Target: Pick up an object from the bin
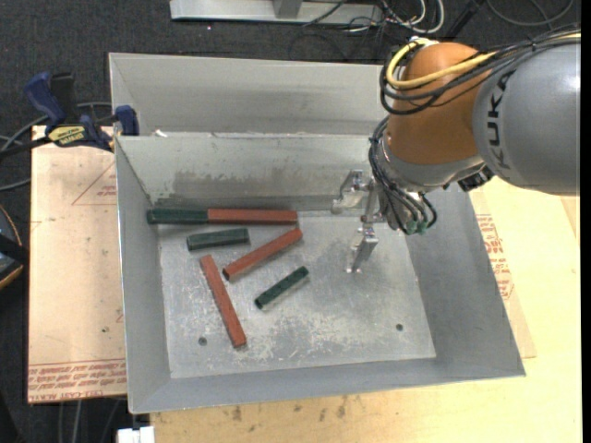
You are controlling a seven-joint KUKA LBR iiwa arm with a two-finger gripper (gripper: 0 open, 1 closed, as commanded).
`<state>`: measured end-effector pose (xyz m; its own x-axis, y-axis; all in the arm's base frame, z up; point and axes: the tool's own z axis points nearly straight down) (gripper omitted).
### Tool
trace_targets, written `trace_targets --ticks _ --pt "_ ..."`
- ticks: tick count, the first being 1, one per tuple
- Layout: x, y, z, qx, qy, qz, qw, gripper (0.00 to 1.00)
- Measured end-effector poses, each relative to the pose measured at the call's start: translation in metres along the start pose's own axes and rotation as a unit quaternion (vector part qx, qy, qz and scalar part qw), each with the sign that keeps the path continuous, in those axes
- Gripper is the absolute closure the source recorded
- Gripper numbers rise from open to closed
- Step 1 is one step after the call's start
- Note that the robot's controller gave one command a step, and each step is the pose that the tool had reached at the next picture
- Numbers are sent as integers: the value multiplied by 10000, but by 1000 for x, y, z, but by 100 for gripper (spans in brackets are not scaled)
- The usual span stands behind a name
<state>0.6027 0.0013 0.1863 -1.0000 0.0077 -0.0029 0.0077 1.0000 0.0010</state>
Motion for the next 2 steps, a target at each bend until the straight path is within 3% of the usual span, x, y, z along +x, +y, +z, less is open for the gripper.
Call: trace_targets --ticks 1,2 --pt "8 45 108 13 -33 -1524 9883 100" --pt "8 45 108 14 -34 -1526 9883 100"
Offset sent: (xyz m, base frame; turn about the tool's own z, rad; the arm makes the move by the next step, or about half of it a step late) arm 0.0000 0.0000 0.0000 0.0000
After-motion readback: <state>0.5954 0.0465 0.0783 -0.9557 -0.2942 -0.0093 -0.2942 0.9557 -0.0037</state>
